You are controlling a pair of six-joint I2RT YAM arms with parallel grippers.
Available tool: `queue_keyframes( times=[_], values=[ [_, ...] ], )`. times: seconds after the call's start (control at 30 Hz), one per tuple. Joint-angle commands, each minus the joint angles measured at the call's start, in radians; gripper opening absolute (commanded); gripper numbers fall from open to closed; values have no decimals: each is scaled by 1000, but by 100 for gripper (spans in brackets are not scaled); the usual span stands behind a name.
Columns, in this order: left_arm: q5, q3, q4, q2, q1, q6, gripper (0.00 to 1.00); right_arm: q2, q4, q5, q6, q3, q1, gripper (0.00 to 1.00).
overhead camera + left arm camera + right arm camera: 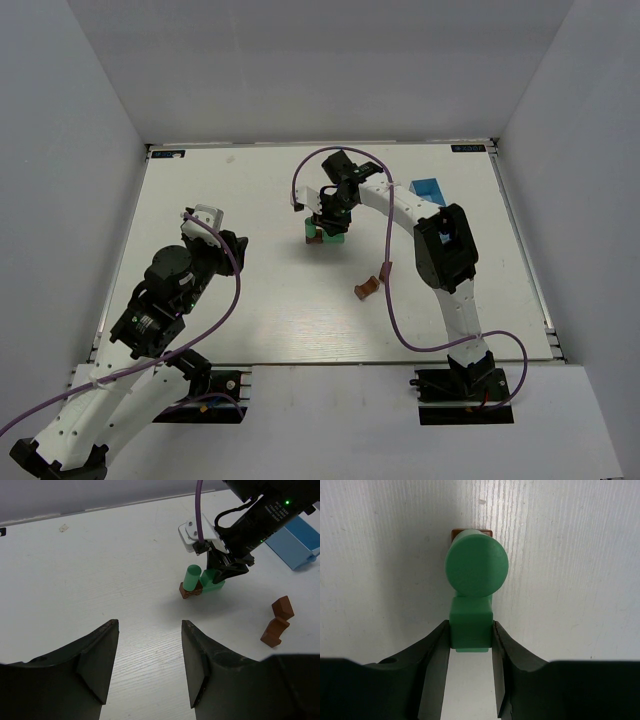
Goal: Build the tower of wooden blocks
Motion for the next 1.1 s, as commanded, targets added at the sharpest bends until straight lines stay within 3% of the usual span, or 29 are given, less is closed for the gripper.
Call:
queue_keyframes(
  times=[0.0, 0.5, 0.93, 1.07],
  values=[
    [11, -4, 15, -9, 6, 1, 63, 0, -22, -12, -21, 31, 4, 34],
    [11, -4, 15, -9, 6, 1, 63, 3, -31, -16, -46, 29, 1, 35],
    [11, -4, 15, -9, 6, 1, 63, 0, -25, -19, -43, 23, 4, 59],
    [11, -4, 15, -9, 6, 1, 63, -2, -25, -23, -41, 17, 5, 61]
  ],
)
